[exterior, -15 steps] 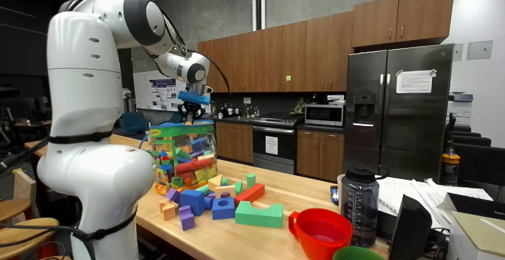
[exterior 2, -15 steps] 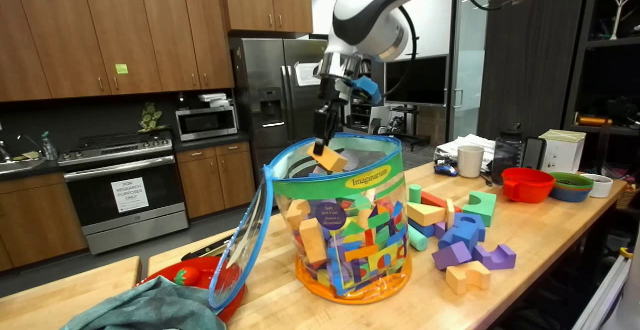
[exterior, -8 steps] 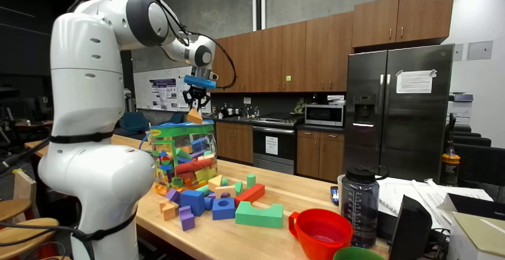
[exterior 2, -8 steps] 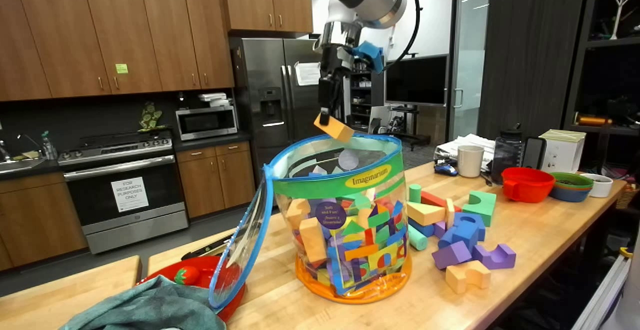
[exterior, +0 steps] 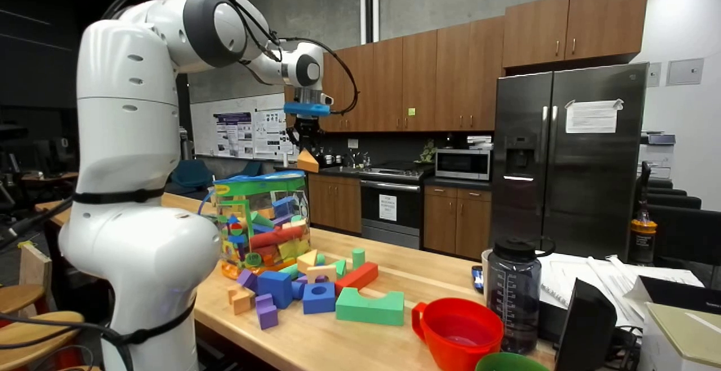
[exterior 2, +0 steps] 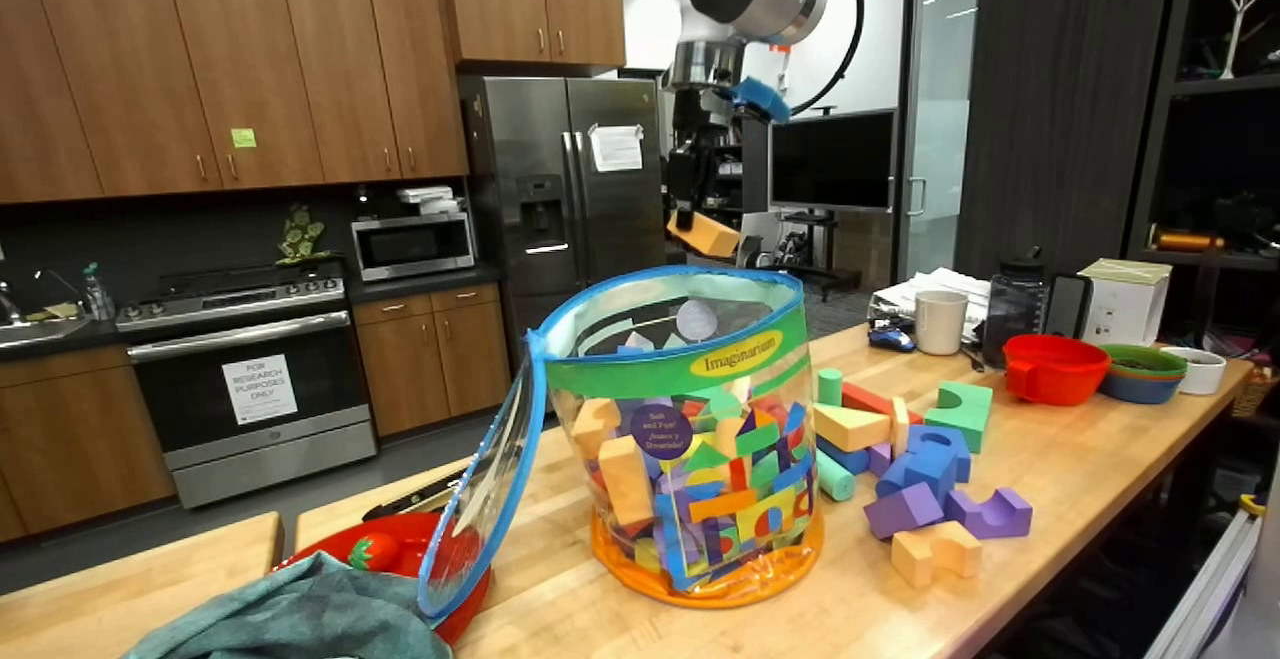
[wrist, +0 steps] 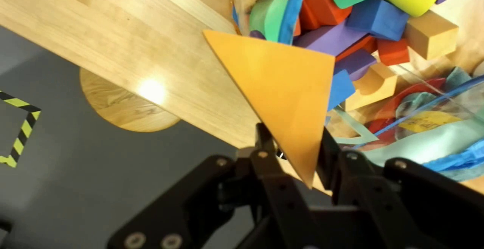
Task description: Take the yellow block out of the bag
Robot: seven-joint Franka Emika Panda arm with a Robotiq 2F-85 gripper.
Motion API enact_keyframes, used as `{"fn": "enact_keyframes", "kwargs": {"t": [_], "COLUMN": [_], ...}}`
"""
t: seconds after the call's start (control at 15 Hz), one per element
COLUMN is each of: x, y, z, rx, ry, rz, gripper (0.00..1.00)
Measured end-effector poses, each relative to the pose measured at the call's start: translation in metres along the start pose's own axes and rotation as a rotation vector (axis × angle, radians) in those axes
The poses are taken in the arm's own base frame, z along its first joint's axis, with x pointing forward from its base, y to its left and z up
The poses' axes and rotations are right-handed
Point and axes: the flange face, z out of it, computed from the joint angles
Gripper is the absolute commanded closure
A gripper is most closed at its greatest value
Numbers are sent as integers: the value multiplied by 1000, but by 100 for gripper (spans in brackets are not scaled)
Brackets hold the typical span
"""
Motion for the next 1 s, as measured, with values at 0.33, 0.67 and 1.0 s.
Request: {"fn": "enact_keyframes", "kwargs": {"t": [0.33,0.67,1.0], "x": [-20,-58,-102], "y": [46,90,104], "z": [-8,1,52], "rx": [-33,-81,-142], "ry": [1,-3,65], "rz": [151,311,414], "gripper": [93,93,93]}}
